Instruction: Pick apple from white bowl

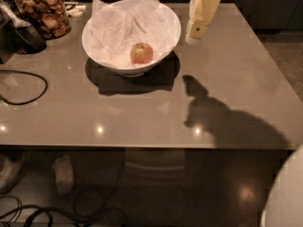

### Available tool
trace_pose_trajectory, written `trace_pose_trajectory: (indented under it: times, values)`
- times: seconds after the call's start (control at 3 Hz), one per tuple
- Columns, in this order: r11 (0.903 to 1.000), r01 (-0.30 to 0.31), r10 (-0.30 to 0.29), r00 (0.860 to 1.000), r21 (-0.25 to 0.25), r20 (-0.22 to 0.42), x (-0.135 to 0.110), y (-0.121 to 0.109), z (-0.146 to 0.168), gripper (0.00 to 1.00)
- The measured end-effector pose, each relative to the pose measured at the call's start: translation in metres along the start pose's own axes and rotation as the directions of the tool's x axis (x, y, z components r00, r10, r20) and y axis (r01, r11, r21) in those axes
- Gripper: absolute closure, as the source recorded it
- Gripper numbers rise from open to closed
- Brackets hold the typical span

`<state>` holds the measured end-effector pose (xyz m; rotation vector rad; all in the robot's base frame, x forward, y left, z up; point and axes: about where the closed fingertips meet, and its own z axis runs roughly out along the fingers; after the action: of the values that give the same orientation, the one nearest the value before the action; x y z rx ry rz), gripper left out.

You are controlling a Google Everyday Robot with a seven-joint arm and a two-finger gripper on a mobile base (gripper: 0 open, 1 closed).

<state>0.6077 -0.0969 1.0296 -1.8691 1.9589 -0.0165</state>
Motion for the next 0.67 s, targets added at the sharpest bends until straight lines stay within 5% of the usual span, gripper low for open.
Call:
trace_pose_trajectory:
  times: [0.67]
  values:
    - [0.9998,-0.013,0.013,1.000,0.014,0.005,-0.009,-0.037,0.018,0.19]
